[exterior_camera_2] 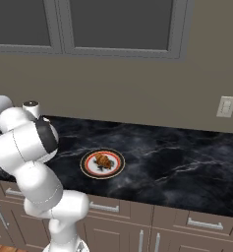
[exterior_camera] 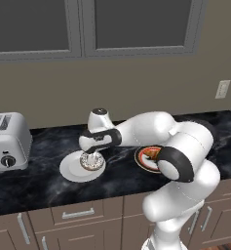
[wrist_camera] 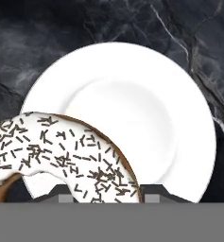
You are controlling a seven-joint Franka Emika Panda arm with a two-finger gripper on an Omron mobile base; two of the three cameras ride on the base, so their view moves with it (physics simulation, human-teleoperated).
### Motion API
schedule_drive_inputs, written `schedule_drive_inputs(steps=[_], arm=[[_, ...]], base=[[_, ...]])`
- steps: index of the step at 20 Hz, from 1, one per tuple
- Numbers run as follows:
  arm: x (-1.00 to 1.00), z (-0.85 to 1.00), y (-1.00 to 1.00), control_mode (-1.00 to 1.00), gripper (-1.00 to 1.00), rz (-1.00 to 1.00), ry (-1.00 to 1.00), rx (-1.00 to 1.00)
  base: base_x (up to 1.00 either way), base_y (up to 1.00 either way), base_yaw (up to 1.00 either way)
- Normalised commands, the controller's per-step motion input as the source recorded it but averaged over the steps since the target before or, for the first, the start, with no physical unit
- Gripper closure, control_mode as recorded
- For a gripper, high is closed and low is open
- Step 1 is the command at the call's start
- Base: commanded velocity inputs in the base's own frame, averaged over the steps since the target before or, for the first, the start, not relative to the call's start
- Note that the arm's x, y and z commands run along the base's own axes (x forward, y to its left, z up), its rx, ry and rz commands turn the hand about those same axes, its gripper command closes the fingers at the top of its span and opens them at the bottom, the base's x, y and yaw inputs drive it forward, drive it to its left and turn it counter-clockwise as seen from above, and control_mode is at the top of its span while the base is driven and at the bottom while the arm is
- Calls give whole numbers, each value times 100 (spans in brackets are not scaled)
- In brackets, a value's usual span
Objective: Place the pastries on the plates.
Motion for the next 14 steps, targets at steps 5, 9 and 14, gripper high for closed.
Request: schedule_drive_inputs(steps=[5, 9, 14], arm=[[8, -29, 26, -100, 100, 0, 0, 0], [0, -34, 27, -100, -100, 0, 0, 0], [10, -29, 1, -100, -100, 0, 0, 0]], base=[[0, 0, 0], [0, 0, 0], [0, 0, 0]])
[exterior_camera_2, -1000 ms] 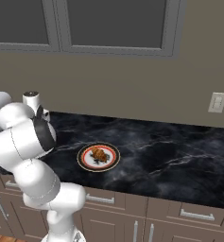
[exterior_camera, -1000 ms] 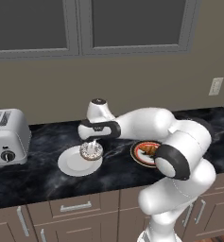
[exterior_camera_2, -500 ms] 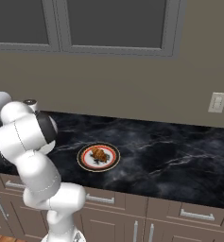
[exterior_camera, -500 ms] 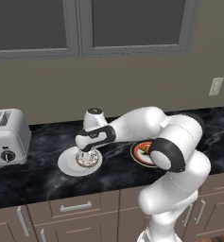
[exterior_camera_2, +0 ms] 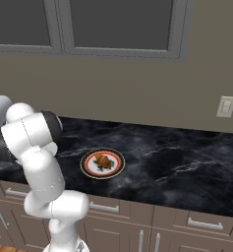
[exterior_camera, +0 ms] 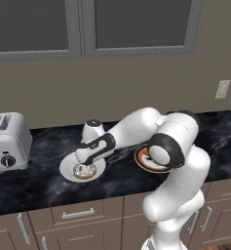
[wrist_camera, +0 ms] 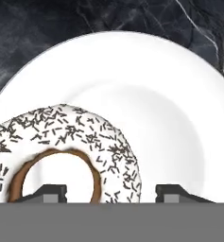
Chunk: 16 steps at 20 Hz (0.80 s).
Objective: Place the pastries on the plates.
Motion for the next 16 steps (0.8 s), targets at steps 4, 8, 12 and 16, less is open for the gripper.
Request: schedule_drive_inputs(steps=[4, 8, 12, 16], arm=[[47, -19, -4, -100, -100, 0, 0, 0], [20, 23, 0, -100, -100, 0, -13, -1], [3, 100, 0, -100, -100, 0, -1, 0], [0, 100, -1, -100, -100, -2, 0, 0]], base=[[0, 0, 0], [0, 0, 0], [0, 0, 0], [0, 0, 0]])
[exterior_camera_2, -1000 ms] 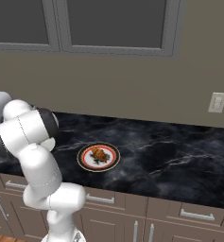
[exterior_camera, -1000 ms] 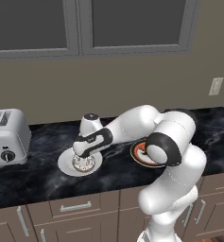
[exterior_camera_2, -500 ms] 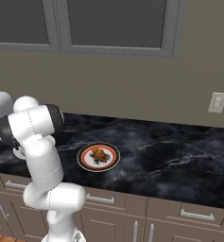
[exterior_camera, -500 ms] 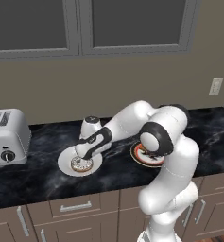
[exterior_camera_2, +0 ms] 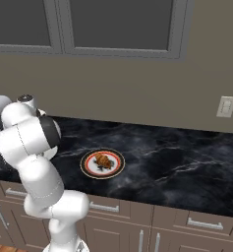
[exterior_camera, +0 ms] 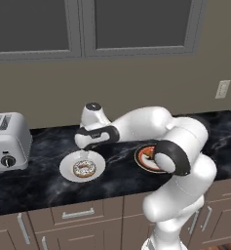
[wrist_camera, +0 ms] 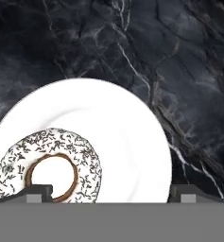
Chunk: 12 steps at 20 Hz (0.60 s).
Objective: Place the pastries on the plates.
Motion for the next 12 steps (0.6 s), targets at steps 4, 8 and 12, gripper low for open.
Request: schedule_drive_inputs(steps=[4, 8, 12], arm=[[-9, 100, -17, -100, -100, -7, 0, 0], [-17, 100, -20, -100, -100, -16, -5, 0], [-75, 100, -68, -100, -100, -38, -8, 4]], base=[[0, 0, 0], [0, 0, 0], [0, 0, 0]])
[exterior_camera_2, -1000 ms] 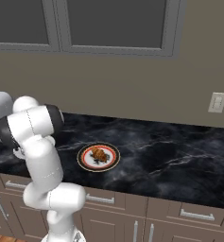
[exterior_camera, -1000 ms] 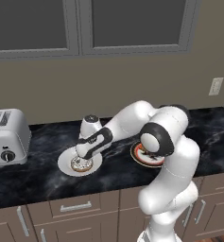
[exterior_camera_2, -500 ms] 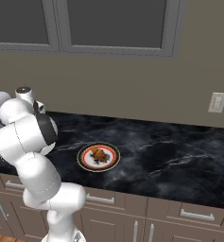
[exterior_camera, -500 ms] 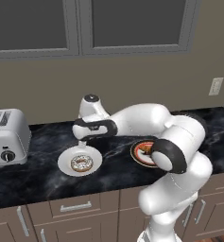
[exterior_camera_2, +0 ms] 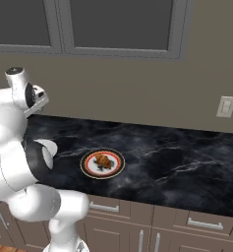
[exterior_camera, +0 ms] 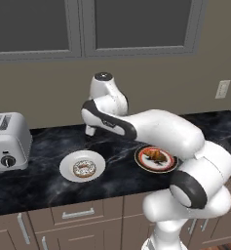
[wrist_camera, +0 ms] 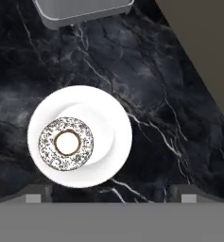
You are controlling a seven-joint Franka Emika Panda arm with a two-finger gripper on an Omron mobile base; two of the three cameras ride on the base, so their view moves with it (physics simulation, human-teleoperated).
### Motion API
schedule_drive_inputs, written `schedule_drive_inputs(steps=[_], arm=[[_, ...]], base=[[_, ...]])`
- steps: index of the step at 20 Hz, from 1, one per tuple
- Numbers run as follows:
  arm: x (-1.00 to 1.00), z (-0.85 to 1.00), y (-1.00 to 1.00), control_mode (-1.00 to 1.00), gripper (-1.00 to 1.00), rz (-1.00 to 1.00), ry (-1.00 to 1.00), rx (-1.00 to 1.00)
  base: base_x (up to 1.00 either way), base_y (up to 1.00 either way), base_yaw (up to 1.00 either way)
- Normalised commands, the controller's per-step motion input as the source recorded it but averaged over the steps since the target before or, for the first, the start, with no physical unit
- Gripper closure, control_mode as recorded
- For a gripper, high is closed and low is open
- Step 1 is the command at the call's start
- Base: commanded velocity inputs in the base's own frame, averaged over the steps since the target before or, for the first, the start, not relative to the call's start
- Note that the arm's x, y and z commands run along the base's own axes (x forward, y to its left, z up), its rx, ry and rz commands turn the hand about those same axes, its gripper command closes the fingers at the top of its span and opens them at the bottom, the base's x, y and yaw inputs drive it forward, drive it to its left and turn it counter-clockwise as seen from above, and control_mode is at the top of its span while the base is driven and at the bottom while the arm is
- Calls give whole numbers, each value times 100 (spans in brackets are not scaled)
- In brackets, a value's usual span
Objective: Place the pastries on the plates.
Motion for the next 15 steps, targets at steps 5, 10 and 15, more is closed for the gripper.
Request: schedule_drive_inputs(steps=[5, 10, 15], arm=[[-88, 81, -80, -100, -100, -42, -18, 0], [-100, 46, -81, -100, -100, -20, -32, 4], [-100, 54, -74, -100, -100, -5, -43, 20]], base=[[0, 0, 0], [0, 0, 0], [0, 0, 0]])
